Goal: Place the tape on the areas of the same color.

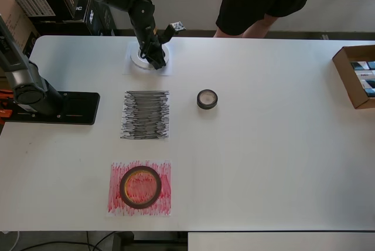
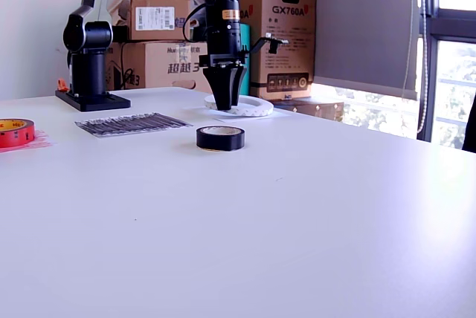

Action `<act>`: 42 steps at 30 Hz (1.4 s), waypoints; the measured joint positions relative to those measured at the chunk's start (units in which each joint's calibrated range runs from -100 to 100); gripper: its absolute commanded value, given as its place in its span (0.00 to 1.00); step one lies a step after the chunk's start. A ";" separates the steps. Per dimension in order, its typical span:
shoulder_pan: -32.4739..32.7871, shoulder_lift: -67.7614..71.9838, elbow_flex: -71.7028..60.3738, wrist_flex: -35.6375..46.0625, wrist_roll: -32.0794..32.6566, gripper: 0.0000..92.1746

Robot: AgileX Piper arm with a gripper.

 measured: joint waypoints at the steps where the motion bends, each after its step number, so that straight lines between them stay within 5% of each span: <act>1: 0.00 0.00 0.00 0.00 0.00 0.22; 6: 0.00 0.00 0.00 0.00 0.00 0.47; 10: 0.00 0.00 0.00 0.00 0.00 0.57; 27: -3.07 -6.02 -6.68 3.62 0.00 0.59; 42: -18.84 -7.16 -18.31 4.21 0.79 0.59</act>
